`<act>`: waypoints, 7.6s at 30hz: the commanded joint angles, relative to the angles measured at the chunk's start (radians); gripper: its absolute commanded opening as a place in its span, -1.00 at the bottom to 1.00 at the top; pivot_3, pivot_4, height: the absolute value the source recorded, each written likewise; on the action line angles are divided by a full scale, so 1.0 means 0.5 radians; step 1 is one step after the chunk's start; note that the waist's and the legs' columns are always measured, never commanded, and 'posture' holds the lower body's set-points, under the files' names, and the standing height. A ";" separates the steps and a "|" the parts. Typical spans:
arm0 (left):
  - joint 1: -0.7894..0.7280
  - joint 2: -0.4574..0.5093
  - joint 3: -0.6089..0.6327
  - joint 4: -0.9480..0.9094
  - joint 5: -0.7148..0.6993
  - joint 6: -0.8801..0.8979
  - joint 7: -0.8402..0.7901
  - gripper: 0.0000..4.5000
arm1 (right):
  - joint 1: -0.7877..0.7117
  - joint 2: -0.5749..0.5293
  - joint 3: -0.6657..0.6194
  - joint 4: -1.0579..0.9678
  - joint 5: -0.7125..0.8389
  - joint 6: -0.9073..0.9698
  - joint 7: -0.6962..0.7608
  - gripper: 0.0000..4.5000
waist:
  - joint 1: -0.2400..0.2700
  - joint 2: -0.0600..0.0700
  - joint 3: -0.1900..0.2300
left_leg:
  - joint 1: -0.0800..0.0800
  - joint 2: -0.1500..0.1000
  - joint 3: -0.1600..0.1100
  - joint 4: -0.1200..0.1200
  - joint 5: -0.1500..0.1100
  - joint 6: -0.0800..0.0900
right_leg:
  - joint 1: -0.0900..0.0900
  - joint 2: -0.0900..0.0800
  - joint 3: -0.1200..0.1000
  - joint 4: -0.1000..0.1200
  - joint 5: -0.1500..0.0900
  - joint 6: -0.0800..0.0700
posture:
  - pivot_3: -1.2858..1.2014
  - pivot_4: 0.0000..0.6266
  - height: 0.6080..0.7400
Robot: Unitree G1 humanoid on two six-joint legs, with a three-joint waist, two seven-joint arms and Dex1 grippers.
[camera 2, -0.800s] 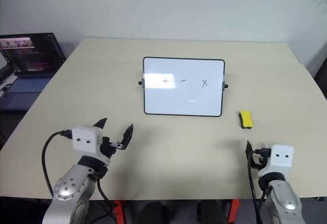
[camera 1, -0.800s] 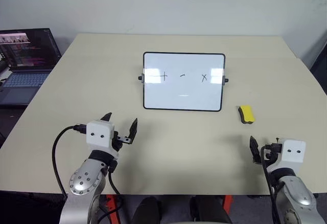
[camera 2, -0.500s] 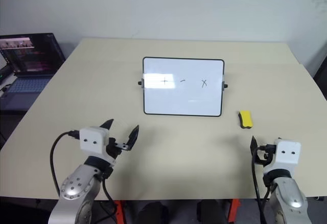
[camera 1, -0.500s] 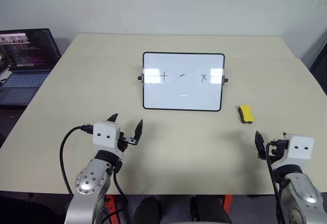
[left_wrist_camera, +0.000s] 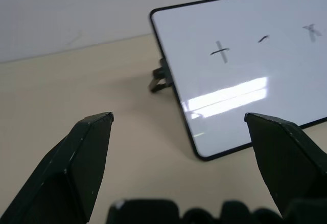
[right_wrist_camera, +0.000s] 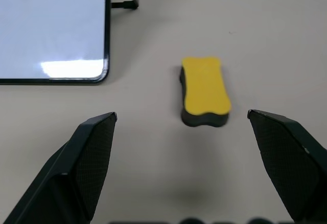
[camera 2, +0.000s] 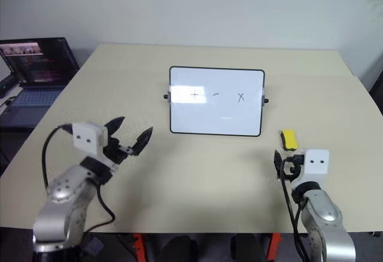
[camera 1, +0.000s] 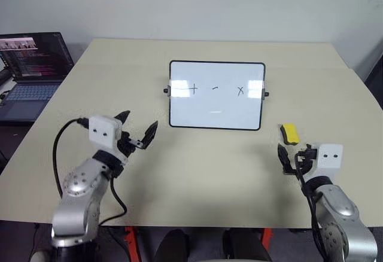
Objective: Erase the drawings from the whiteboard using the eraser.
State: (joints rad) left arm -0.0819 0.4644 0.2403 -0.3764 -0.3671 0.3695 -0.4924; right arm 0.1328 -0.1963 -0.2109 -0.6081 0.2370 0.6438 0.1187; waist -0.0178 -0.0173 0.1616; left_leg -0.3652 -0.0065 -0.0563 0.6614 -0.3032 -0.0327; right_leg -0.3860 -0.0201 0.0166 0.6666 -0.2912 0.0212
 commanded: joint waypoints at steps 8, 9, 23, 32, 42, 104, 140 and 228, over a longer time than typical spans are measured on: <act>-0.236 0.444 0.031 -0.085 -0.685 0.499 -0.637 1.00 | -0.313 -0.068 -0.078 -0.029 0.093 0.266 -0.060 0.99 | -0.021 0.001 0.001 | -0.002 0.001 0.000 -0.002 0.000 0.000 | -0.003 0.000 0.000 -0.001 0.000 0.000 | 0.03 -0.52 1.00; -0.246 0.477 0.038 -0.084 -0.730 0.534 -0.672 1.00 | -0.336 -0.063 -0.078 -0.027 0.097 0.290 -0.069 0.99 | -0.021 0.001 0.001 | -0.001 0.001 0.000 -0.002 0.000 0.000 | -0.003 0.000 0.000 0.000 0.000 0.000 | 0.03 -0.52 1.00; -0.514 0.776 -0.009 0.243 -0.630 0.357 -1.162 1.00 | -0.597 -0.051 0.009 0.166 0.055 0.363 -0.110 0.99 | -0.023 0.003 0.003 | -0.002 0.000 0.001 -0.002 0.000 0.000 | -0.004 0.001 0.001 0.000 -0.001 0.000 | 0.03 -0.52 1.00; -0.539 0.738 -0.065 0.271 -0.529 0.247 -1.176 1.00 | -0.729 -0.074 0.066 0.435 -0.005 0.318 -0.116 0.99 | -0.024 0.003 0.003 | -0.002 0.001 0.001 -0.002 0.000 0.000 | -0.005 0.000 0.001 0.000 0.000 0.000 | 0.03 -0.52 1.00; -0.477 0.713 -0.063 0.221 -0.506 0.210 -1.148 1.00 | -0.844 -0.135 -0.030 0.758 -0.006 0.208 -0.109 0.99 | -0.025 0.004 0.003 | -0.002 0.001 0.002 -0.001 -0.001 0.001 | -0.005 0.000 0.002 0.001 0.000 -0.001 | 0.03 -0.52 1.00; -0.476 0.741 -0.028 0.273 -0.453 0.144 -1.134 1.00 | -1.050 -0.118 -0.063 0.797 -0.011 0.227 -0.179 -0.46 | -0.028 0.005 0.004 | 0.001 0.001 0.005 0.001 -0.001 0.001 | -0.008 0.000 0.004 0.014 -0.002 -0.002 | 0.03 -0.52 1.00; -0.628 0.470 -0.199 0.619 -0.131 -0.252 -0.987 1.00 | -1.809 -0.127 0.142 1.349 -0.127 -0.282 0.014 -0.46 | -0.029 0.006 0.005 | -0.001 0.001 0.005 0.001 -0.001 0.001 | -0.011 -0.001 0.003 0.017 -0.002 -0.003 | 0.03 -0.52 1.00; -0.660 0.504 -0.172 0.582 -0.140 -0.237 -0.983 1.00 | -1.571 0.063 0.391 0.913 -0.288 0.039 0.032 -0.46 | -0.032 -0.002 -0.001 | -0.029 0.001 0.004 0.016 0.001 0.001 | -0.041 0.000 0.001 0.031 0.000 -0.004 | 0.03 -0.52 1.00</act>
State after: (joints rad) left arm -0.3900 0.7172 0.1427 -0.0667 -0.4273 0.2591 -0.9907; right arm -0.6185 -0.1858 -0.0006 -0.1053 0.0813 0.6950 0.1576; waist -0.0340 -0.0181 0.1610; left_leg -0.3799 -0.0058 -0.0544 0.6686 -0.3025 -0.0323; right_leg -0.4067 -0.0204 0.0175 0.6820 -0.2914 0.0191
